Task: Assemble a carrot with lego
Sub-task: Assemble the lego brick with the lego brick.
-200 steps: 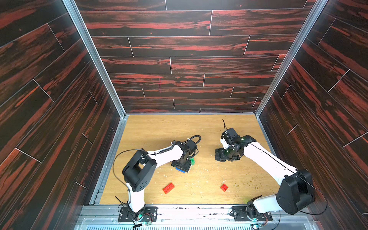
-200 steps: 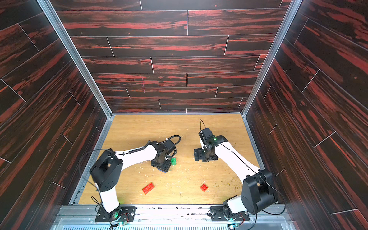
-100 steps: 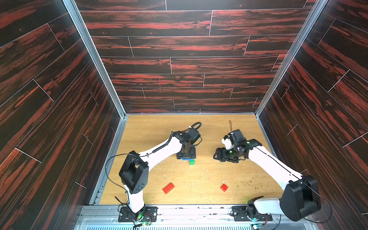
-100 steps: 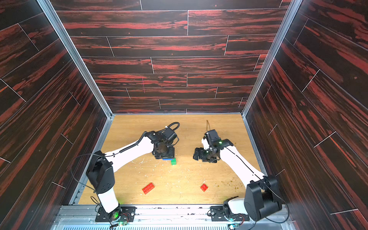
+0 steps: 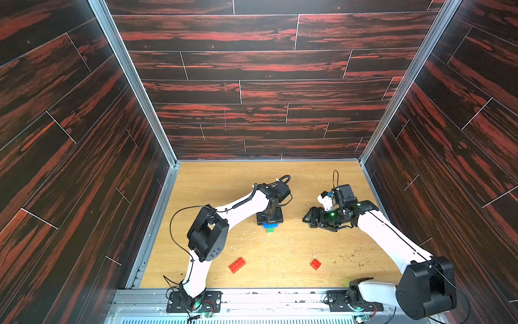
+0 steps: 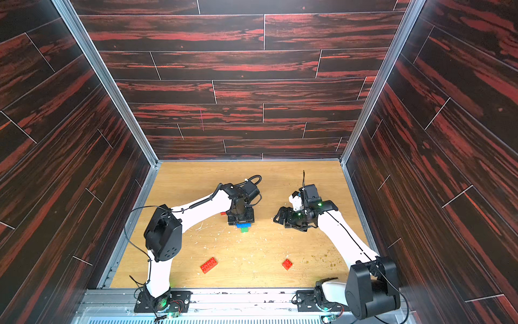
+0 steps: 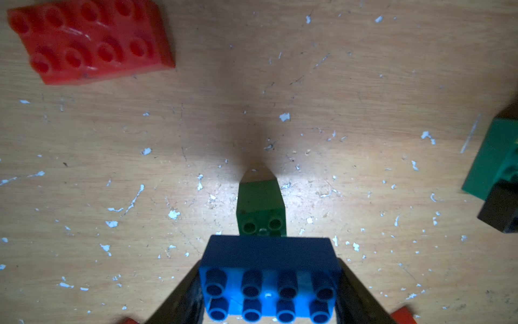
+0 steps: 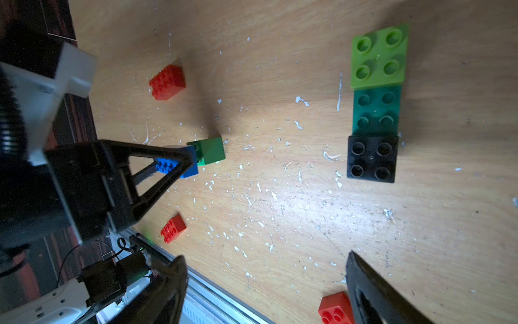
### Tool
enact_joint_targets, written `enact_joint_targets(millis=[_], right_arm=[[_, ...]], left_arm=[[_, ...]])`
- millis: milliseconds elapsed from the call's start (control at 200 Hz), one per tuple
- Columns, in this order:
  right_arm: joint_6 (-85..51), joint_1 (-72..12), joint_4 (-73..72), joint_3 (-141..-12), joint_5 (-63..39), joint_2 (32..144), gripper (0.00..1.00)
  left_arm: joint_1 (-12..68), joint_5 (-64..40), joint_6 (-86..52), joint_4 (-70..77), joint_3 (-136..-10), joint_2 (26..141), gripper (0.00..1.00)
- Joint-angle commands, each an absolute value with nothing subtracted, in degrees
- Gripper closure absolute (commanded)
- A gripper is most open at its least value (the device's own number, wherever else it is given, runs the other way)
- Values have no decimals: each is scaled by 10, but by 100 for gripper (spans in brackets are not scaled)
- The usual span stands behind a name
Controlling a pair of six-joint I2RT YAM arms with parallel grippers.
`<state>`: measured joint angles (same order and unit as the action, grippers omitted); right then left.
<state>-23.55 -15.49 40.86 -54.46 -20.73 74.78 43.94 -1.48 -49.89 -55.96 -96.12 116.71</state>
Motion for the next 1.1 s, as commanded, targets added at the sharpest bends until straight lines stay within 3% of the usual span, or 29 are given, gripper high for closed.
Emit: enact_joint_targets(millis=[0, 541, 1092], right_arm=[[-239, -150, 411, -541, -218, 730, 11], [-236, -146, 414, -548, -217, 741, 11], [-238, -141, 412, -541, -216, 737, 11]], left_arm=[[440, 0, -516, -586, -972, 1171, 60], [441, -1, -519, -571, -956, 1194, 62], [453, 18, -501, -638, -1022, 1255, 65]])
